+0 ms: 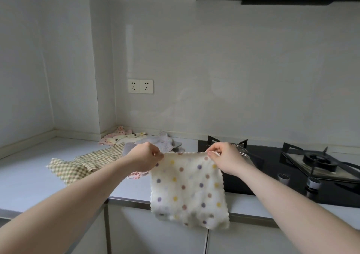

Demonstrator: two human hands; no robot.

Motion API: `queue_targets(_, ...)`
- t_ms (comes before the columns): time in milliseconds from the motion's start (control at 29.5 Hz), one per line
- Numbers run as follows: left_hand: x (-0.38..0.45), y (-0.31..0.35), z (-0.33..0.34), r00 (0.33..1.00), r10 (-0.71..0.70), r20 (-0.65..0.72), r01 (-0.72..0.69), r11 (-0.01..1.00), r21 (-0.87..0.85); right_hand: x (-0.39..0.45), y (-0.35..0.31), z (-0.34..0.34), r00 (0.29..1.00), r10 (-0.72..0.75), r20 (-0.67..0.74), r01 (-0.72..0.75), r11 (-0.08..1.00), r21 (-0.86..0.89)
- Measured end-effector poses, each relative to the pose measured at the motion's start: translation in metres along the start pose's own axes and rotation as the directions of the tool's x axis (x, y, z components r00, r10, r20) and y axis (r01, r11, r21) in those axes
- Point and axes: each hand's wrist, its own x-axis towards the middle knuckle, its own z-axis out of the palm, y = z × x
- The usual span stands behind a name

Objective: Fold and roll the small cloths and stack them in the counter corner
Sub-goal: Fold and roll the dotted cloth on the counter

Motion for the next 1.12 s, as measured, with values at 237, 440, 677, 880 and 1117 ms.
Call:
queue_targets(237, 0.031, -0.006, 0.007, 0.990, -0.114, -0.087, 0.113, 0.993, -0.013, 0.036, 0.015, 0.027, 0.989, 0.141, -0.034, -0.140, 0.989, 0.041)
queue_targets(440, 0.051, -0.012, 0.019, 0.982, -0.161, -0.098, 0.151, 0.984, -0.099, 0.059, 0.025, 0.047, 0.973, 0.224, -0.060, -0.215, 0.969, 0.124)
queue_targets(677, 0.055, -0.020, 0.027, 0.979, -0.137, -0.153, 0.115, 0.983, -0.145, 0.065, 0.027, 0.049, 0.972, 0.221, -0.080, -0.208, 0.967, 0.149)
queue_targets(880, 0.029, -0.026, 0.037, 0.989, 0.000, -0.145, 0.006, 0.999, 0.036, 0.034, 0.027, 0.051, 0.988, 0.157, -0.004, -0.157, 0.987, 0.043)
queue_targets(1117, -0.011, -0.022, 0.041, 0.950, 0.270, -0.156, -0.225, 0.939, 0.260, -0.014, 0.032, 0.048, 0.997, 0.072, 0.014, -0.072, 0.997, 0.040)
